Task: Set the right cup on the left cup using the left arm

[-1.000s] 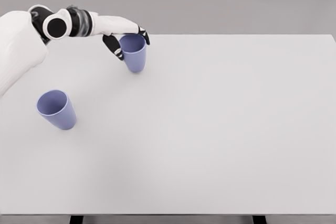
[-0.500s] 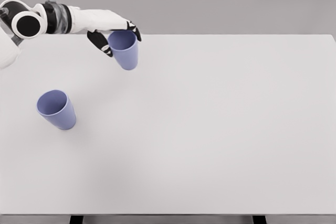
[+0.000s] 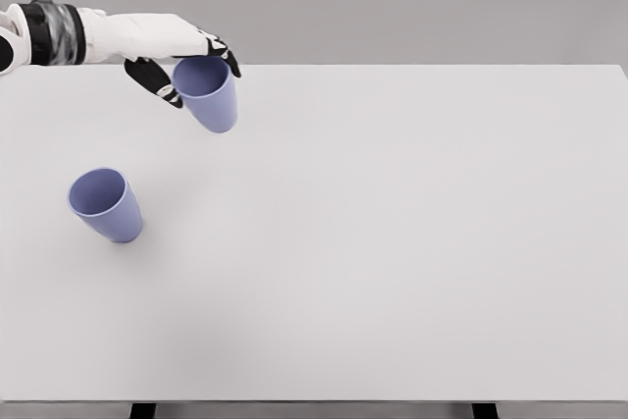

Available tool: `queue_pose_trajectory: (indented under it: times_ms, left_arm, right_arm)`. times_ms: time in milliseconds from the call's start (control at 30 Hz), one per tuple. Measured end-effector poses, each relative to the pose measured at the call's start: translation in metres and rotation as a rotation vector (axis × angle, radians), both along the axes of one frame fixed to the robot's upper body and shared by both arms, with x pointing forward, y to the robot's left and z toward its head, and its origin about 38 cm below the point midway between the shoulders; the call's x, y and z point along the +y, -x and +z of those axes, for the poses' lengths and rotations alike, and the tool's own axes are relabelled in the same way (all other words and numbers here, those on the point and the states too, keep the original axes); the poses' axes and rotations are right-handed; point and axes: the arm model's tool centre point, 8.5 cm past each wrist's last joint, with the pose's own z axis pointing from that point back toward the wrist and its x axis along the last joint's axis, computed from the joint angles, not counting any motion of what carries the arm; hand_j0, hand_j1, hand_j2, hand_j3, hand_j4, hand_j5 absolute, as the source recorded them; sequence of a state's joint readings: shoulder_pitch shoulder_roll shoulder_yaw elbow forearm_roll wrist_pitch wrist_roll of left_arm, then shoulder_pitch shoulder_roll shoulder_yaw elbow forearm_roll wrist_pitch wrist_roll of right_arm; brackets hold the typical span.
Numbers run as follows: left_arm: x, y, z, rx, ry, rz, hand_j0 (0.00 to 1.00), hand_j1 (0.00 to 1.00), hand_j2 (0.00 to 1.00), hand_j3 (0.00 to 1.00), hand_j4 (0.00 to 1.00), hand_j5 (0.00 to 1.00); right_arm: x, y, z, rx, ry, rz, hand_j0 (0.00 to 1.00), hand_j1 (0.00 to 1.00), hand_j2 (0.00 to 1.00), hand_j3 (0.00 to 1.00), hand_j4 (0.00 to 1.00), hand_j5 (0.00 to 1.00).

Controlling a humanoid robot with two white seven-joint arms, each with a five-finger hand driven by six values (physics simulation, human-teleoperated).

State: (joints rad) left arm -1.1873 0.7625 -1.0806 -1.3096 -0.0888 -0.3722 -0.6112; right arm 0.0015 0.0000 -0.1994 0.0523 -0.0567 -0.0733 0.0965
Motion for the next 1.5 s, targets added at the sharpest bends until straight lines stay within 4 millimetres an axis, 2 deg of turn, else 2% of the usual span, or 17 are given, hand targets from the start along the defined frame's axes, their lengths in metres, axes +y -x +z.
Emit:
queue_pose_trajectory:
  times_ms: [767,1100,1500]
  left_arm:
    - [0.044,0.055,0.037,-0.023,0.014,-0.021,0.73,0.73,0.73,0.73,0.73,0.73]
    - [0.072,0.079,0.054,-0.034,0.008,0.01,0.73,0.73,0.73,0.73,0.73,0.73]
    - [0.097,0.103,0.065,-0.034,-0.009,0.044,0.73,0.73,0.73,0.73,0.73,0.73]
  right_arm:
    - [0.0,0.001,0.0,0.001,0.0,0.0,1.0,1.0,1.0,1.0,1.0,1.0]
    - [0.0,0.0,0.0,0.0,0.0,0.0,1.0,1.0,1.0,1.0,1.0,1.0]
    - [0.0,0.001,0.0,0.001,0.0,0.0,1.0,1.0,1.0,1.0,1.0,1.0]
